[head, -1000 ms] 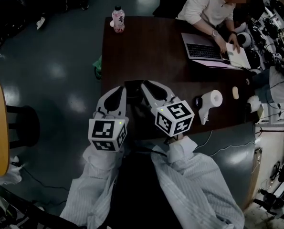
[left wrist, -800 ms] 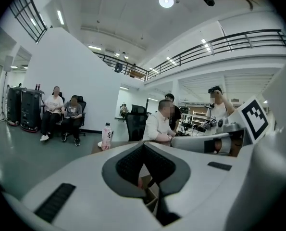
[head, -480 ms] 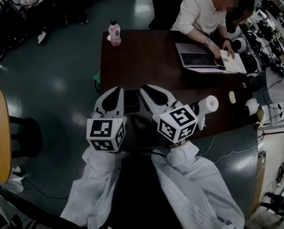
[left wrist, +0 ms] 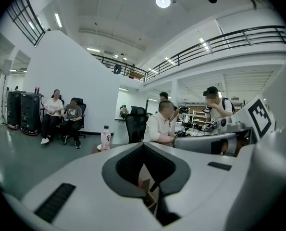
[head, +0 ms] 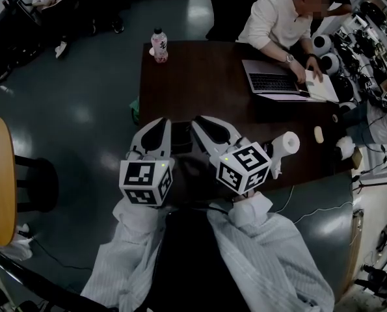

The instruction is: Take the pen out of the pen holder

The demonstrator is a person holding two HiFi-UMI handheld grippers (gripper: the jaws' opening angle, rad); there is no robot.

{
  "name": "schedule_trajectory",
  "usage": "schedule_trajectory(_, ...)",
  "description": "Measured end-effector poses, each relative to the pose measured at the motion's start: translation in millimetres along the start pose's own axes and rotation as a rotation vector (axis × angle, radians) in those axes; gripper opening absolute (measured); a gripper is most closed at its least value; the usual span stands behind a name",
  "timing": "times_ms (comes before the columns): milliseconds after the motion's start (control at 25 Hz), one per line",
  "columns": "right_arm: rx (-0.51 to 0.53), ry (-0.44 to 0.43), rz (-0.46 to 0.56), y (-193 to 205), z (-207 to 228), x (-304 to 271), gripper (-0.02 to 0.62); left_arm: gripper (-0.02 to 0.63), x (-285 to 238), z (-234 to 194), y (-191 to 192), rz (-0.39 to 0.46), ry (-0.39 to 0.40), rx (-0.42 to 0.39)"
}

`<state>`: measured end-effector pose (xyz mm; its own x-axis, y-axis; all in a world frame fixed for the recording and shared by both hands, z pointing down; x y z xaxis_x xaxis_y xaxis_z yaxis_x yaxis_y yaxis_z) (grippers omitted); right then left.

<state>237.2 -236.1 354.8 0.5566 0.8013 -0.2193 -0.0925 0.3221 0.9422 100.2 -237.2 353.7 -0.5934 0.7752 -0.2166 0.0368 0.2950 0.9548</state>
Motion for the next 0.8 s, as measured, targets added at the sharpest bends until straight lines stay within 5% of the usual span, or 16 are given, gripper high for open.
schedule_trajectory(800,-0.004,-0.007,-0.016,3,-8,-16,0.044,0.005,1,-14,2,0.003,0.001,0.011)
Point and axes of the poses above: the fingertips, and each gripper's own axes: x backward along the fingers, z to its right, y out of its underside, the point moved 6 cm from there along x, backward along the fingers, and after that the axes turned 9 degrees about y, right-handed, at the moved point
